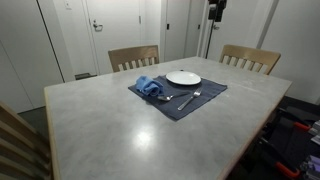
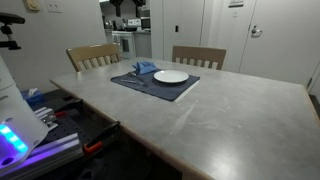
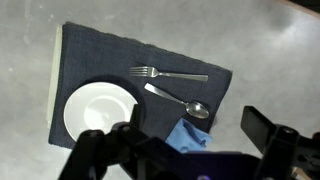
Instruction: Pick up the spoon and put it on the plate
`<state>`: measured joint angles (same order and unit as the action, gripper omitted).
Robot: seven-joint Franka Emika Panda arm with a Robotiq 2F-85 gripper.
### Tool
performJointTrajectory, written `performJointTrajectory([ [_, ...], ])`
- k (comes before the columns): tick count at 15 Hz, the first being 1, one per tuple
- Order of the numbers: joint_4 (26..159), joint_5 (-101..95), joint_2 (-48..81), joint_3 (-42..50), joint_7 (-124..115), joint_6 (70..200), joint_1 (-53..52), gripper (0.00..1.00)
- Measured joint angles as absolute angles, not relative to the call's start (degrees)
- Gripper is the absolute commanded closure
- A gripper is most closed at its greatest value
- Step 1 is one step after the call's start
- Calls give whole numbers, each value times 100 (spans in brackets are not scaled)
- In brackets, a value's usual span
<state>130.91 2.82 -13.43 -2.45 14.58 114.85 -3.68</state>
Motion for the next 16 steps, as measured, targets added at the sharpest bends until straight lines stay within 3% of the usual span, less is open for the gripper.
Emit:
performJointTrajectory([
  [16, 12704, -281, -371, -207, 4091, 12162, -415, 0],
])
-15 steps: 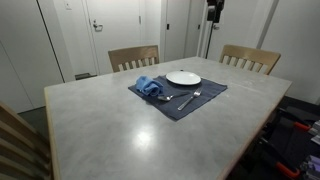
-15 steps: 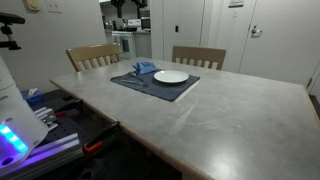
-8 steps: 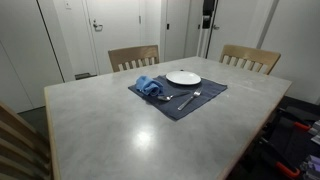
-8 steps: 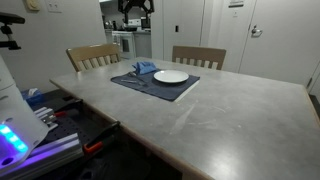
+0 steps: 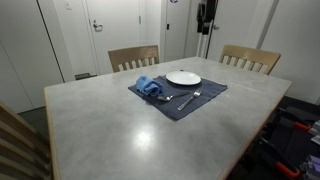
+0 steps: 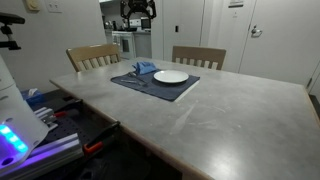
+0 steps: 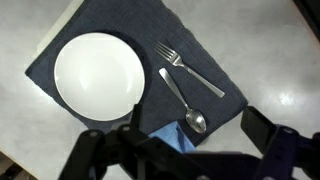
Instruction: Pick up the spoon and put it on the plate
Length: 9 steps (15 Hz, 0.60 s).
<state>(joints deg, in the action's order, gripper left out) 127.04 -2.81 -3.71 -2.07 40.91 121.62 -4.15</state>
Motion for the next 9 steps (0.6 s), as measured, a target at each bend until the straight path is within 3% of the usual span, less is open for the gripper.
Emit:
performJointTrajectory([
  [9, 12705, -252, -339, -208, 4361, 12207, -430, 0],
])
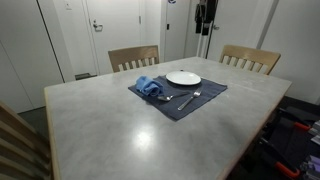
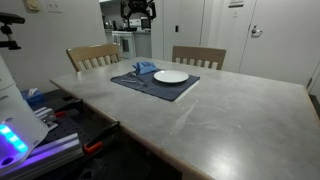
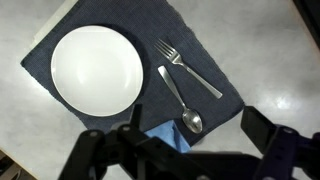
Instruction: Pick up the spoon and put it on the plate
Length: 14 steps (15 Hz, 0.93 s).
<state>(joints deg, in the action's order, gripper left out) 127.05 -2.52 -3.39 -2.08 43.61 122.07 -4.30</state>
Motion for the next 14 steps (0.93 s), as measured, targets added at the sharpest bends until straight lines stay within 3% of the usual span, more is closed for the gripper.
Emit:
performJointTrajectory([
  [9, 13108, -989, -339, -438, 3483, 12171, -568, 0],
  [14, 13562, -1094, -333, -536, 3478, 12842, -698, 0],
])
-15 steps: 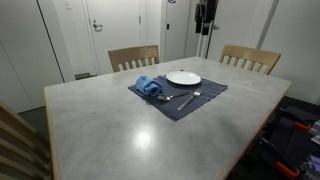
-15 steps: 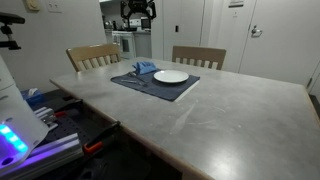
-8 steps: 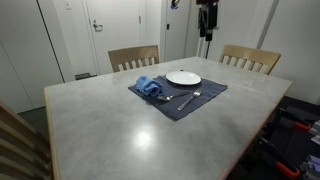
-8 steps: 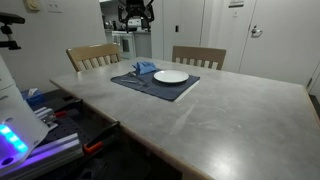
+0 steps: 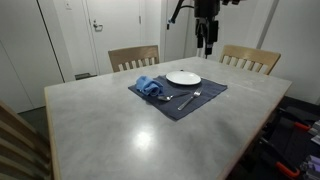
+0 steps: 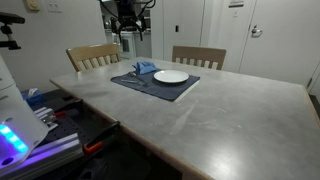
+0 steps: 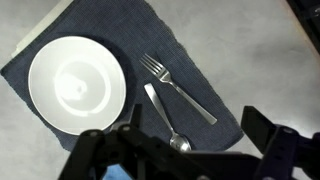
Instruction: Pick up the spoon and put it on the plate
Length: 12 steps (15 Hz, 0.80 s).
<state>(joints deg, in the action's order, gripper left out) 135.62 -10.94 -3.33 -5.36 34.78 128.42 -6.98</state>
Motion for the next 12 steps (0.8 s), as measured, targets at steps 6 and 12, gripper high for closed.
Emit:
performJointTrajectory([
  [6, 13775, -1152, -183, -537, 3442, 13301, -714, 0],
  [12, 13769, -1149, -191, -537, 3442, 13300, -714, 0],
])
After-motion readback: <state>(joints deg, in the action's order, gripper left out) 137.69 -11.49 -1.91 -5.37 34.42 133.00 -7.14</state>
